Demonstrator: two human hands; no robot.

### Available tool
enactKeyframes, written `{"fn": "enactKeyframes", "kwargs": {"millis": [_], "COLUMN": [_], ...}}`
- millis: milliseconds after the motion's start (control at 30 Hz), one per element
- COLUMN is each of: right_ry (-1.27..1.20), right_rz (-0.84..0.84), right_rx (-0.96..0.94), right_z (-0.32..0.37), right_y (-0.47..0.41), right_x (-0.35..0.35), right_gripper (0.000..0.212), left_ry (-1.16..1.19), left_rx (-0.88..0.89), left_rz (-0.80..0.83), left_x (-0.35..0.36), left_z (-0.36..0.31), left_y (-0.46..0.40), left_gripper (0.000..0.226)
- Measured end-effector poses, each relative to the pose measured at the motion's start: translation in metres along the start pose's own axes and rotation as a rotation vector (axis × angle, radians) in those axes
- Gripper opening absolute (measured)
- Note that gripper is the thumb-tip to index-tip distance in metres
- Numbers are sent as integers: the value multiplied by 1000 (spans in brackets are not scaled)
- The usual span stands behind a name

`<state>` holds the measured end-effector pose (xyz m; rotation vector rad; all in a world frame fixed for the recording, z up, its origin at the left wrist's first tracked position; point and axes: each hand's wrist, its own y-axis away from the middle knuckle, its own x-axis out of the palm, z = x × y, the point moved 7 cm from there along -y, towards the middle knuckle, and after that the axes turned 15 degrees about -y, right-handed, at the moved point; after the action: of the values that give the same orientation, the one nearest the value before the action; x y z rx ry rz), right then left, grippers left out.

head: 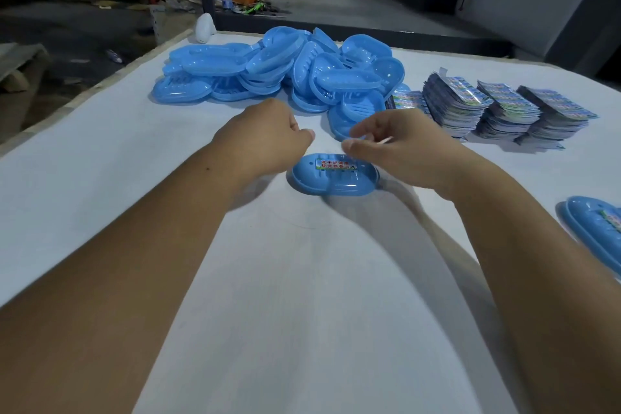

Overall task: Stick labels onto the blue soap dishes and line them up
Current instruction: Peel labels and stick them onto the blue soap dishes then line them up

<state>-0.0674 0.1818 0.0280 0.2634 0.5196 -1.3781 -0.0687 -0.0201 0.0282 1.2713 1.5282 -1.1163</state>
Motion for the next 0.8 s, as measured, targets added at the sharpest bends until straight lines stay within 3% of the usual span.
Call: {"fn": "enactKeyframes", "kwargs": {"millis": [100,167,367,467,600,800], "right_ry": [81,161,339,475,622,722], "right_rz": [197,228,43,-97,-286,-446], "right_rx": [-36,-59,-115,-51,61,260], "right_z": [5,6,9,2,-15,-45], "right_y": [9,14,30,52,88,141], "right_x": [26,37,21,-4,-42,-92], "right_gripper": [70,83,83,89,75,72], "left_ry": [-23,-39,-30,-39,-64,-11], "left_rx": [2,10,25,41,43,78], "left_rz": [-58,-88,-111,-130,-159,-265], "left_x": [-2,-2,4,6,11,17], "left_z": [0,0,1,1,6,3], "left_y": [-1,-2,-5,-5,-8,-6], "left_gripper": [30,28,27,28,32,36]}}
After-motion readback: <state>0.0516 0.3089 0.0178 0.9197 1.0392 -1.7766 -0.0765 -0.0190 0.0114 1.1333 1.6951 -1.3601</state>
